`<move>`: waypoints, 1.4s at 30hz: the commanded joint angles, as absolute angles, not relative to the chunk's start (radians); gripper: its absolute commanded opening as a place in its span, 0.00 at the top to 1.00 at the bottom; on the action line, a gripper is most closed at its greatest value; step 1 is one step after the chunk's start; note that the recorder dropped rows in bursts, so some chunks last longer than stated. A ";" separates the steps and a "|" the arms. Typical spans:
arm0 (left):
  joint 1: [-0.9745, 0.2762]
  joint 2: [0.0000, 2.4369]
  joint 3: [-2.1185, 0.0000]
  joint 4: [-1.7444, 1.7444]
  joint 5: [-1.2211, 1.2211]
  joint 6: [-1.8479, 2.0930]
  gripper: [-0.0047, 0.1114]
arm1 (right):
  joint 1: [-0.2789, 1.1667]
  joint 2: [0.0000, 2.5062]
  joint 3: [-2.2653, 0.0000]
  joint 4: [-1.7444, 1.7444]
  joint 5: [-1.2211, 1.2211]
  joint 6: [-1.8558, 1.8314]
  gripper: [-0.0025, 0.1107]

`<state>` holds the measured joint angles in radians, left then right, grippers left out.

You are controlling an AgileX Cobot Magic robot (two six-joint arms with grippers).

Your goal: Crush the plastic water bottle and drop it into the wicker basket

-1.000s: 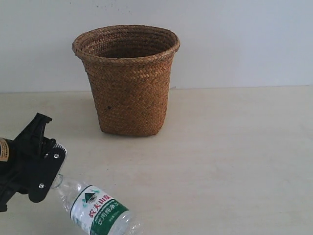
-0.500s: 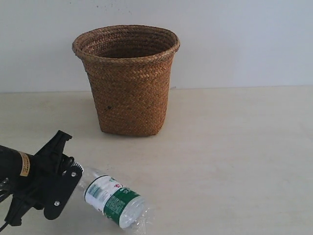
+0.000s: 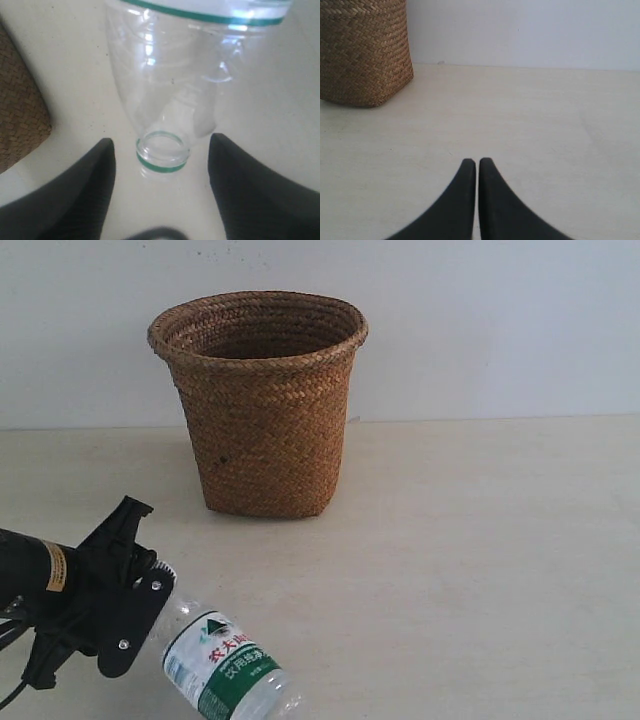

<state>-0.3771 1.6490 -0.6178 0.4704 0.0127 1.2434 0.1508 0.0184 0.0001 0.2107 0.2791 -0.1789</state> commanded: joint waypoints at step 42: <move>-0.384 1.710 -0.647 0.478 0.109 1.062 0.78 | 0.148 0.012 0.000 0.204 0.278 -0.181 0.98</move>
<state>-0.3778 1.7099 -0.6477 0.4938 0.0656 1.1036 0.1508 0.0184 0.0001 0.2107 0.2791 -0.1789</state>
